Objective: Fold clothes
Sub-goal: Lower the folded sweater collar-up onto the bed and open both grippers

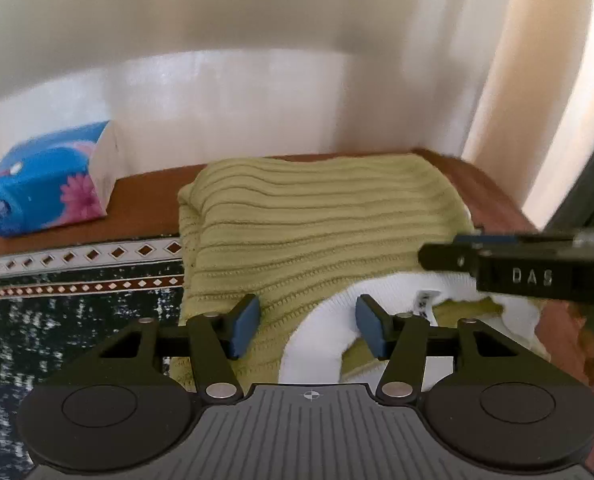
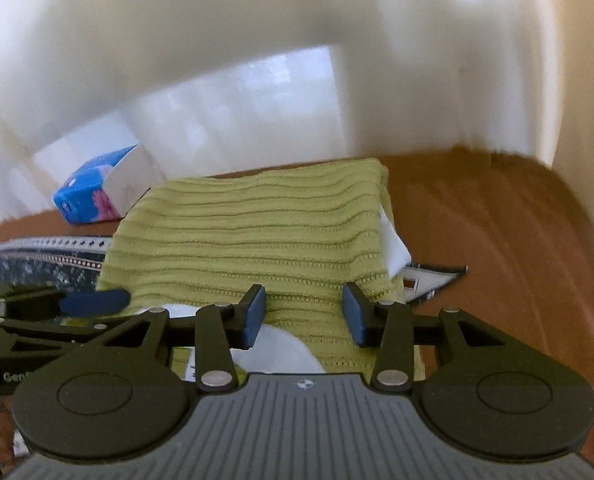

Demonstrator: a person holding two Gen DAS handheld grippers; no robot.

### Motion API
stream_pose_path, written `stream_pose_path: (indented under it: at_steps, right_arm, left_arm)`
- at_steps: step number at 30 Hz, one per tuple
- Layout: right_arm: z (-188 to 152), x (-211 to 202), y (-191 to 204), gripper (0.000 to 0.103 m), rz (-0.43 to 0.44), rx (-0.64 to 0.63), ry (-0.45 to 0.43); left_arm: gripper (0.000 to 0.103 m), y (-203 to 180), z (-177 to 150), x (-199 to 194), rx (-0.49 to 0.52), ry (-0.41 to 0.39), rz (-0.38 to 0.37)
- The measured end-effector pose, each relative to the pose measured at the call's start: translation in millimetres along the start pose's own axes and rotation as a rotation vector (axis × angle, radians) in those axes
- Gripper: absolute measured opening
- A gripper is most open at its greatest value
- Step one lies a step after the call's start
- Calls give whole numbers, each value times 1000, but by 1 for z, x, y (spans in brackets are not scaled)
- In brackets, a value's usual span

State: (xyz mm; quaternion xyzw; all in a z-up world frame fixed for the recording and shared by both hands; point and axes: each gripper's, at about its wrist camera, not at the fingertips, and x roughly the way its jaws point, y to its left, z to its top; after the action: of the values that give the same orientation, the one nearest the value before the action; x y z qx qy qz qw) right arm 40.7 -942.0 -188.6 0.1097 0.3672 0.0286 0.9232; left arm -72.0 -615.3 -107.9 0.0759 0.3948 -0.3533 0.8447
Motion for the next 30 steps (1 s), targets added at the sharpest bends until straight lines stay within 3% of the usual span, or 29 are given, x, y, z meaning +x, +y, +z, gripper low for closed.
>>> stream_pose_path:
  at_steps: [2, 4, 7, 11, 14, 23, 30]
  right_arm:
    - [0, -14, 6, 48, -5, -13, -22]
    - [-4, -32, 9, 48, 2, -11, -48]
    - [-23, -48, 8, 48, -3, 21, -36]
    - [-44, -37, 10, 49, -41, -14, -16]
    - [-47, -33, 13, 58, -37, -12, -32]
    - [-57, -30, 15, 58, -52, -73, -88]
    - [-45, -29, 14, 60, -37, -81, -33]
  left_arm:
    - [71, -3, -1, -11, -1, -5, 5]
    - [81, -4, -9, -16, -29, -12, 10]
    - [81, -9, -23, -12, -50, 13, 24]
    - [83, -23, -37, 0, 48, -4, 80]
    - [84, -28, -40, 1, 65, -18, 102]
    - [85, -34, -52, 3, 117, -58, 134]
    - [85, -32, -35, -2, 83, 46, 130]
